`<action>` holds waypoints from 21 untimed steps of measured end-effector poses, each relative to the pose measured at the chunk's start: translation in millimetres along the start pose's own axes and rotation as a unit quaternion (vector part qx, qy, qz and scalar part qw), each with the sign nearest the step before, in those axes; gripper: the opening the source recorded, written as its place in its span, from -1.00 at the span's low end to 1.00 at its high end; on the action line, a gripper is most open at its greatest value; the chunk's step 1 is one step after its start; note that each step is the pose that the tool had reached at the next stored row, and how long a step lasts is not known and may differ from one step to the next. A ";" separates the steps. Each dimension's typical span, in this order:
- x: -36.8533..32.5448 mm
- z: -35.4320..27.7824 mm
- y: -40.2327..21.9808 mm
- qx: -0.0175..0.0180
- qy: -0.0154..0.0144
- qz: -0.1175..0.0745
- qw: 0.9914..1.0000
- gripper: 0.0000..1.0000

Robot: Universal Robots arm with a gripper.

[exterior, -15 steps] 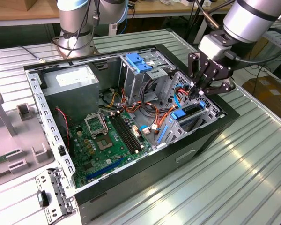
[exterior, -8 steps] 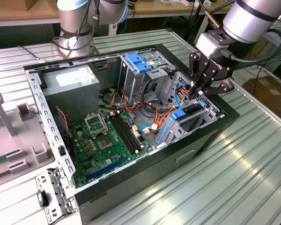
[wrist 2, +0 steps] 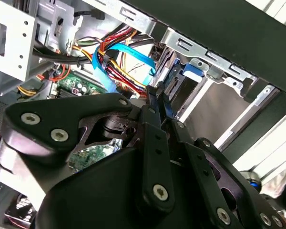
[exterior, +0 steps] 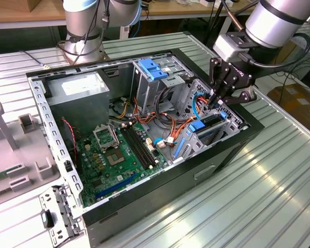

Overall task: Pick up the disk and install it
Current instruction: 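Insert the first disk wire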

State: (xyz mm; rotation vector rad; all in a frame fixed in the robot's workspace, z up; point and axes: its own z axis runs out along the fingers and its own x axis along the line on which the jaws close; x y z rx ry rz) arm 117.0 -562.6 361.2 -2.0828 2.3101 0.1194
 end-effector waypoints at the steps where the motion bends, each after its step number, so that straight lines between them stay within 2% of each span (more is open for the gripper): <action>1: 0.0 0.1 0.1 0.000 0.000 0.005 1.000 -0.66; 4: 0.0 0.4 0.2 0.002 -0.001 0.024 1.000 -0.66; 9: -0.1 0.7 0.2 0.003 -0.002 0.042 0.999 -0.66; 11: -0.1 0.8 0.2 0.003 -0.002 0.043 0.999 -0.66; 12: -0.1 0.7 0.2 0.003 -0.001 0.040 0.999 -0.66; 13: -0.1 0.8 0.3 0.002 -0.001 0.025 1.000 -0.66; 14: -0.1 1.0 0.2 0.000 0.000 0.002 1.000 -0.66; 15: 0.5 1.6 0.1 -0.001 0.000 -0.011 1.000 -0.66; 21: 4.1 3.9 -1.5 -0.003 0.001 -0.033 0.999 -0.66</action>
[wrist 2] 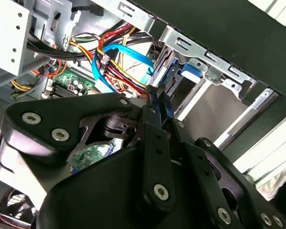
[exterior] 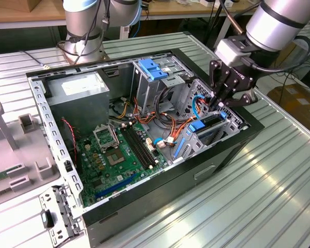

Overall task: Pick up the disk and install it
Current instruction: 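Insert the first disk wire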

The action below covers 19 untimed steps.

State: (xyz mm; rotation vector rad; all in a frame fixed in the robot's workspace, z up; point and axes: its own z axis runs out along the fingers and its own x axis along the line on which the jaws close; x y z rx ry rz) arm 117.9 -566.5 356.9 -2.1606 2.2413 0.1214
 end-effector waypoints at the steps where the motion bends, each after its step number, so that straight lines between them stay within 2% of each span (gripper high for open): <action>1: 0.3 0.5 -0.3 0.000 0.000 -0.004 1.000 -0.66; 4: 1.8 2.5 -1.4 -0.002 0.001 -0.021 1.000 -0.66; 6: 3.2 3.0 -1.5 -0.002 0.001 -0.025 1.000 -0.66; 10: 9.4 4.1 -1.8 -0.002 0.001 -0.026 1.000 -0.66; 19: 12.1 9.6 -3.3 -0.002 0.001 -0.026 1.000 -0.66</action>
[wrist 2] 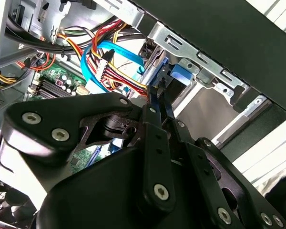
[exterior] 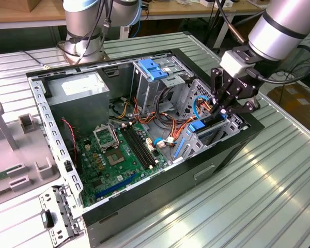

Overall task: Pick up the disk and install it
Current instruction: 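Insert the first disk wire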

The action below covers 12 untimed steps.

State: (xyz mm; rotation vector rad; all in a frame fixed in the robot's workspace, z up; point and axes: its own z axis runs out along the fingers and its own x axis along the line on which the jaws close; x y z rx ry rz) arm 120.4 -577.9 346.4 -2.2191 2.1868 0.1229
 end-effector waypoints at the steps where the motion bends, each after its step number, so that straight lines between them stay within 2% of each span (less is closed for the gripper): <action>1: 0.7 0.1 0.0 0.000 0.000 0.000 1.000 -0.66; 6: 1.3 2.0 -0.1 0.000 0.000 0.000 1.000 -0.66; 12: 1.1 -0.9 -0.6 0.000 -0.001 0.006 1.000 -0.66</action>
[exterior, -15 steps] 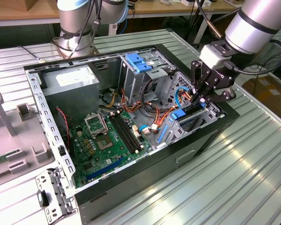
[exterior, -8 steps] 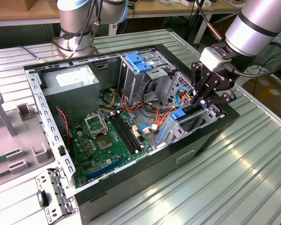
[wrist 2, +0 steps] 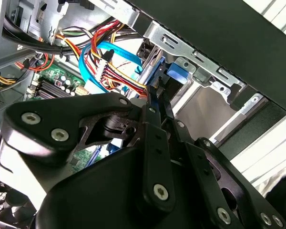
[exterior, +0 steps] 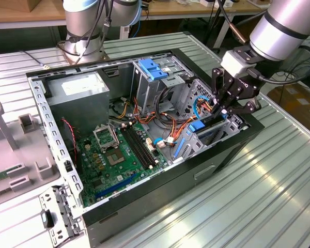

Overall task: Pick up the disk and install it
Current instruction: 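Insert the first disk wire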

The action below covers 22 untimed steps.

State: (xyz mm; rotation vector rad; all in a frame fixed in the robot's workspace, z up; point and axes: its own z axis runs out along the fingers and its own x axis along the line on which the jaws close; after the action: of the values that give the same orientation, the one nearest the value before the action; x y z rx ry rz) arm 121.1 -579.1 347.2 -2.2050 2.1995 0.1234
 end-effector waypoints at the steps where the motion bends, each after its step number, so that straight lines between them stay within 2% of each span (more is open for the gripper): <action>1: -0.1 -0.1 0.0 0.000 0.000 0.001 1.000 -0.66; 14: -0.9 1.3 1.4 0.001 0.000 0.009 1.000 -0.66; 22: -0.6 4.7 0.5 0.000 0.000 0.010 1.000 -0.66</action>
State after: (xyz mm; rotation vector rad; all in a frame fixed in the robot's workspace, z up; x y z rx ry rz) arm 120.4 -578.1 342.6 -2.1819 2.2222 0.1232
